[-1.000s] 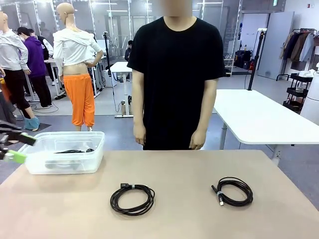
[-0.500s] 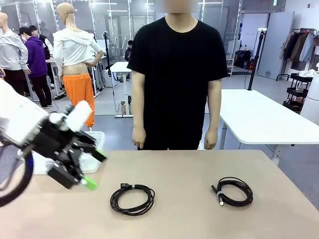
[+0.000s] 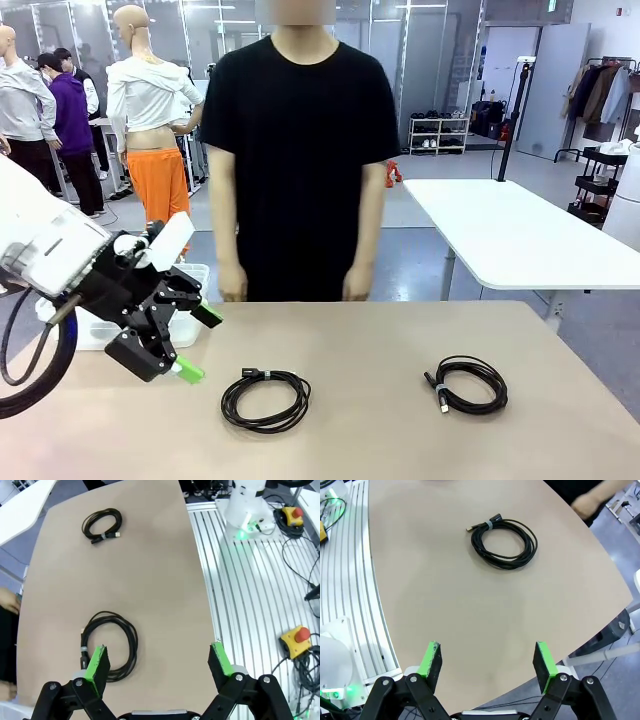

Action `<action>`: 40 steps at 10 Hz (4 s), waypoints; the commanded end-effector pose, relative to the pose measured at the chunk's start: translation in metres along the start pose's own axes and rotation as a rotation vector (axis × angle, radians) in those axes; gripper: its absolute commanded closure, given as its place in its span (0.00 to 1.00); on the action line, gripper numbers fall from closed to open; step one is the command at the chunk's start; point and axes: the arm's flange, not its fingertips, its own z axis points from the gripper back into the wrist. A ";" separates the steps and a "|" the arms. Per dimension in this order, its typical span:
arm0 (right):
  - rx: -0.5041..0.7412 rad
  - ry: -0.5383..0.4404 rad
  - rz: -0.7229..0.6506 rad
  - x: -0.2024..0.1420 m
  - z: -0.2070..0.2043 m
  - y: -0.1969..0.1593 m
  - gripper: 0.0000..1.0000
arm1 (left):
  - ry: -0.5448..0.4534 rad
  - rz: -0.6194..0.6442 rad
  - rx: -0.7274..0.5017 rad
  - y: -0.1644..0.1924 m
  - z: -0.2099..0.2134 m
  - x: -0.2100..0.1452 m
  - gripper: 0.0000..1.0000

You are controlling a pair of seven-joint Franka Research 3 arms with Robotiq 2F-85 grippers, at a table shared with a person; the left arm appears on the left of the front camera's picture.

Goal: Organize and store the cables.
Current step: Place the USB Extension Cable into the Organizing box.

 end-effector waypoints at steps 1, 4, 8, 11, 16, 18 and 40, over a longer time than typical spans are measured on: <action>-0.001 -0.007 -0.016 0.001 0.002 -0.001 0.08 | 0.006 0.011 -0.011 -0.005 0.001 0.003 0.00; -0.001 -0.007 -0.016 0.001 0.002 -0.001 0.08 | -0.005 -0.003 0.005 0.000 0.003 0.001 0.00; -0.001 -0.007 -0.016 0.001 0.002 -0.001 0.08 | 0.287 0.167 0.015 0.076 -0.084 0.039 0.00; -0.001 -0.007 -0.016 0.001 0.002 -0.001 0.08 | 0.496 0.241 0.098 0.132 -0.141 0.018 0.00; -0.001 -0.007 -0.016 0.001 0.002 -0.001 0.08 | 0.574 0.213 0.036 0.176 -0.200 -0.032 0.00; -0.001 -0.007 -0.016 0.001 0.002 -0.001 0.08 | 0.553 0.225 0.014 0.193 -0.219 -0.052 0.00; -0.001 -0.007 -0.016 0.001 0.002 -0.001 0.08 | 0.541 0.081 -0.023 0.173 -0.073 0.045 1.00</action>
